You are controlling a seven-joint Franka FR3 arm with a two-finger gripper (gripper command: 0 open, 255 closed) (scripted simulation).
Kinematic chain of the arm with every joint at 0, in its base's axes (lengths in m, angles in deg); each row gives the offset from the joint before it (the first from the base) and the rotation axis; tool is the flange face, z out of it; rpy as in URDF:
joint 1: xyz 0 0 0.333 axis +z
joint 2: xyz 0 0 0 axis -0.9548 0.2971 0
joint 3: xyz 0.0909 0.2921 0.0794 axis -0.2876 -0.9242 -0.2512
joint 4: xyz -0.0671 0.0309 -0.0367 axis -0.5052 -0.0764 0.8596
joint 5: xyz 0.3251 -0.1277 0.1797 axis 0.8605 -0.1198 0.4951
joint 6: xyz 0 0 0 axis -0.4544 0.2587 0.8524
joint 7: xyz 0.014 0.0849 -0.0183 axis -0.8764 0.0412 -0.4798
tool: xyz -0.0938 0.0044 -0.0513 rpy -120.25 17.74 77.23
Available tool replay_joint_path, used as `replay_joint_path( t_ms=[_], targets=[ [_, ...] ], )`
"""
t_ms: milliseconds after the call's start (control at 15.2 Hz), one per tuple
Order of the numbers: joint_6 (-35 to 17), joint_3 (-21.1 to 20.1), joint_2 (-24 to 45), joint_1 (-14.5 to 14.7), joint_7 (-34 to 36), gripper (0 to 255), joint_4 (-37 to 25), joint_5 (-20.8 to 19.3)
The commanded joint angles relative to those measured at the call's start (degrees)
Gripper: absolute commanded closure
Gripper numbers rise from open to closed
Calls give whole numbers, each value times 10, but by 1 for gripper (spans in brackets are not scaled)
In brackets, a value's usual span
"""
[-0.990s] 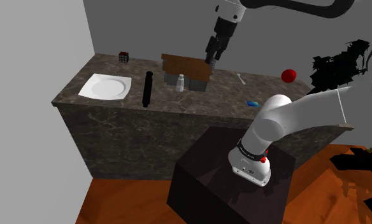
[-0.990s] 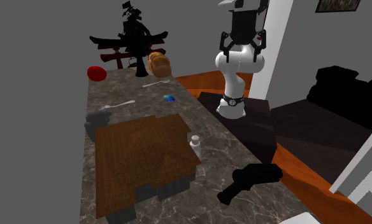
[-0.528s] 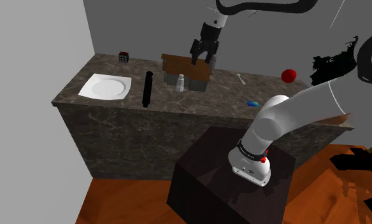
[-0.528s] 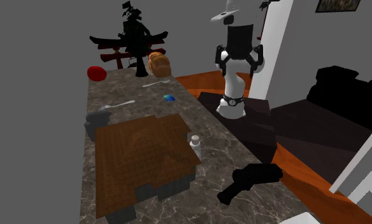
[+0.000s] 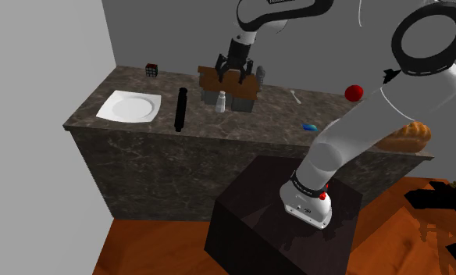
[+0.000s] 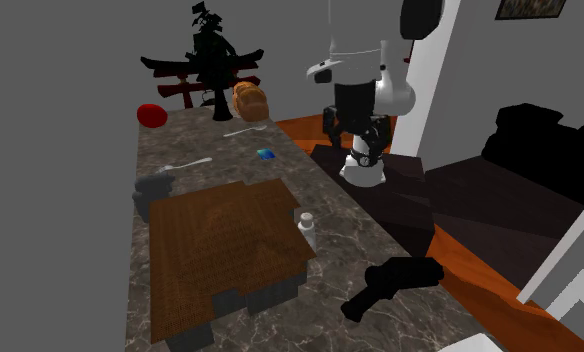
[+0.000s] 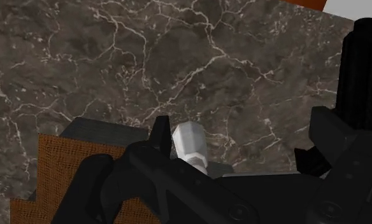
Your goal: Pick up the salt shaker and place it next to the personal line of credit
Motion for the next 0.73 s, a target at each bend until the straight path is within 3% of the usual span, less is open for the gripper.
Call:
replay_joint_path(
  t_ms=[0,660],
  targets=[
    [-20,3,43,-11,37,0,-19,3],
    [-94,28,211,-46,183,0,-94,27]
  ],
)
